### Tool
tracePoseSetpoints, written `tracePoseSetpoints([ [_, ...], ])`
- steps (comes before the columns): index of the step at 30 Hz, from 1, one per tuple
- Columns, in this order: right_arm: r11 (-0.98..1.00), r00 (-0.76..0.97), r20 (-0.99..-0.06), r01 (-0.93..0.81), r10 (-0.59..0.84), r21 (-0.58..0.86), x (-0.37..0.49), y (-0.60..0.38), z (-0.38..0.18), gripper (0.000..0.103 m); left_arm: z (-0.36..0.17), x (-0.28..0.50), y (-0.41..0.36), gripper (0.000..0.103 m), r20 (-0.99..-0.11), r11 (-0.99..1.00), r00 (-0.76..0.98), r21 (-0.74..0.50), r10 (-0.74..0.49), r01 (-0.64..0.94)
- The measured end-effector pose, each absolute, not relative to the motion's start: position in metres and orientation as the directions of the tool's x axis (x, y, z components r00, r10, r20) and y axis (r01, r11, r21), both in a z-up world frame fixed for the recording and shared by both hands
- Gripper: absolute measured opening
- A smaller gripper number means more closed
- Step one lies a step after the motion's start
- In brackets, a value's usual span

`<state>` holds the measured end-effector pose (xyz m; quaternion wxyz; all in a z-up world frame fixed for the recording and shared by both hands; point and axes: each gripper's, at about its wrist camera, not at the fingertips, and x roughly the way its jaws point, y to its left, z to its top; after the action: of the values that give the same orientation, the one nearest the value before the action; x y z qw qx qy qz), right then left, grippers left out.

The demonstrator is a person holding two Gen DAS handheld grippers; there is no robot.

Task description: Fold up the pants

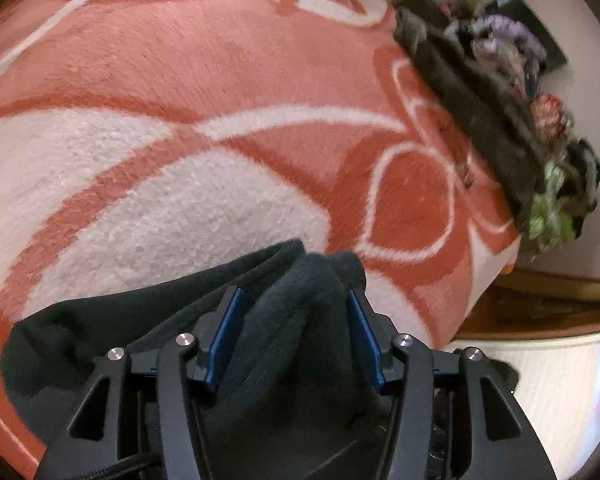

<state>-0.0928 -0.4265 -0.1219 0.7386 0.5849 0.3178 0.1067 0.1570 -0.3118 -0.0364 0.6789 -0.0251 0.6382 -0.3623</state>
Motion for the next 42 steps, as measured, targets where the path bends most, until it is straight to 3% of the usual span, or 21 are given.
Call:
tracePoseSetpoints([
  [4,0.360,0.784,-0.370,0.201,0.499,0.911,-0.110,-0.440,-0.105,0.051,-0.007,0.167,-0.271,0.067,-0.792,0.722,-0.012,-0.563,-0.611,0.403],
  [9,0.414,0.837,-0.386,0.216,0.389,0.884,-0.119,-0.468,-0.078,0.059,0.014,0.158,-0.200,0.073,-0.745,0.728,0.108,-0.594,-0.658,0.343],
  [13,0.465,0.818,-0.410,0.203,0.403,0.862,-0.091,-0.472,-0.063,0.061,0.004,0.135,-0.161,0.076,-0.727,0.731,0.150,-0.612,-0.670,0.300],
  [18,0.538,0.747,-0.492,0.215,0.447,0.815,-0.028,-0.456,-0.062,0.061,-0.033,0.129,-0.150,0.076,-0.770,0.774,0.130,-0.588,-0.624,0.233],
  [19,0.554,0.724,-0.514,0.218,0.460,0.804,-0.016,-0.450,-0.066,0.058,-0.039,0.130,-0.152,0.074,-0.781,0.785,0.129,-0.577,-0.611,0.223],
  [21,0.612,0.696,-0.530,0.163,0.485,0.774,0.003,-0.436,-0.060,0.038,-0.046,0.135,-0.158,0.074,-0.816,0.826,0.164,-0.517,-0.555,0.224],
  [26,0.792,0.709,-0.607,0.111,0.360,0.600,0.019,-0.417,-0.034,0.037,-0.072,0.156,-0.165,0.076,-0.880,0.906,0.225,-0.384,-0.418,0.180],
  [30,0.842,0.601,-0.739,0.193,0.304,0.503,0.036,-0.417,-0.079,0.037,-0.082,0.157,-0.176,0.081,-0.902,0.931,0.259,-0.294,-0.345,0.216],
  [42,0.768,0.702,-0.587,0.089,0.403,0.634,-0.010,-0.433,-0.017,0.042,-0.038,0.111,-0.127,0.076,-0.836,0.882,0.286,-0.424,-0.468,0.204],
])
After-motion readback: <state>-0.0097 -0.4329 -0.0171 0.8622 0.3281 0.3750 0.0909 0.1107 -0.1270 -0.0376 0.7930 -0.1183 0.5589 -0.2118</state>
